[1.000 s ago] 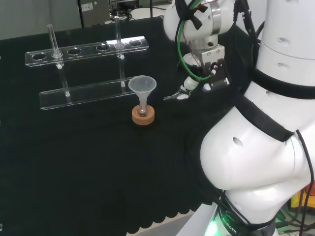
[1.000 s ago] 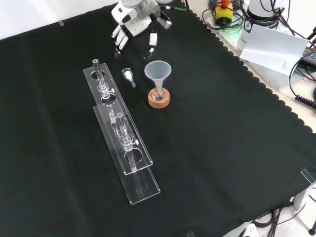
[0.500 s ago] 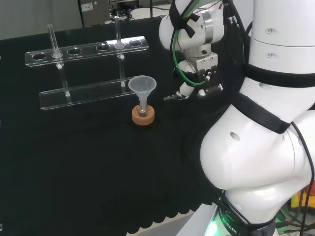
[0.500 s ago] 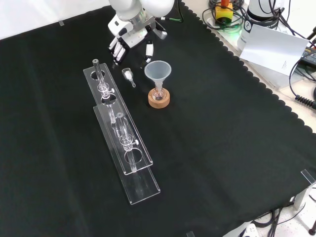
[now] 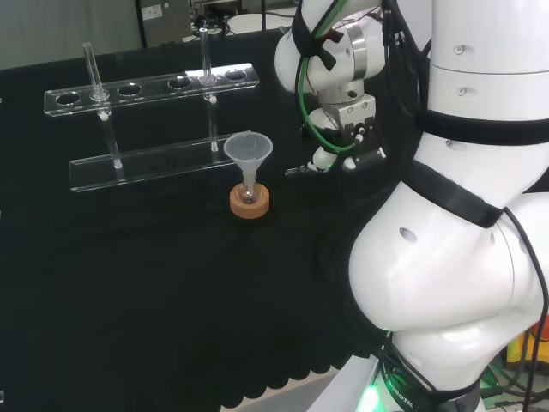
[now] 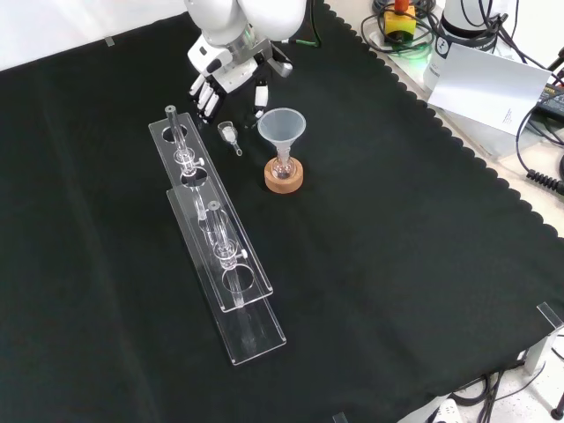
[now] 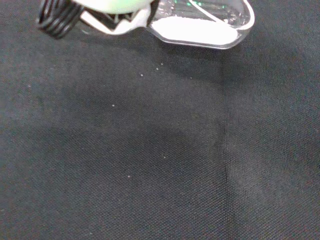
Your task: Pick up the weighing funnel.
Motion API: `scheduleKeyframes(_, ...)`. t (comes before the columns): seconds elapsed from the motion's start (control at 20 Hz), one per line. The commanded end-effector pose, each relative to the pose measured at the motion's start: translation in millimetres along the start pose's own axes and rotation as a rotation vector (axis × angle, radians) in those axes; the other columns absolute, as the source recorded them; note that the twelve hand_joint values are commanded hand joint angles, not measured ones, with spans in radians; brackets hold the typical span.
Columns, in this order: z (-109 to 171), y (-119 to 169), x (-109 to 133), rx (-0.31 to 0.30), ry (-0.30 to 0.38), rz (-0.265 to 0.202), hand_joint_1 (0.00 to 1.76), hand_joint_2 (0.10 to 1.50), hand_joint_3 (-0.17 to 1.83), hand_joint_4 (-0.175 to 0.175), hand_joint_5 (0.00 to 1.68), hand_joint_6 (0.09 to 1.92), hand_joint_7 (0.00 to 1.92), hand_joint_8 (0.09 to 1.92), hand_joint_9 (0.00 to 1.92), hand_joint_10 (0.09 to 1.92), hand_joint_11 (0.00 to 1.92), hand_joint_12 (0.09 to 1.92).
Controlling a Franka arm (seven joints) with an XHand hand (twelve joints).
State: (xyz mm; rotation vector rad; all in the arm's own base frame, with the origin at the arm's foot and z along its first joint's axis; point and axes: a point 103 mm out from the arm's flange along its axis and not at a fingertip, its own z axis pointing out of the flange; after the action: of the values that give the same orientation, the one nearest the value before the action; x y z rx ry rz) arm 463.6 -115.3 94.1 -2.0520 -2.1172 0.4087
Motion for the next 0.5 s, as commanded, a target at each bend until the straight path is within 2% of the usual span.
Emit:
scheduleKeyframes(0.05, 6.7, 4.1, -1.3, 0.018, 0.000, 0.012, 0.94, 0.67, 0.62, -0.046, 0.63, 0.11, 0.47, 0.69, 0.68, 0.53, 0.37, 1.30)
scheduleKeyframes(0.5, 17.7, 5.4, -5.5, 0.032, 0.020, 0.017, 0.95, 0.66, 0.63, -0.044, 0.63, 0.12, 0.45, 0.68, 0.66, 0.53, 0.36, 1.29)
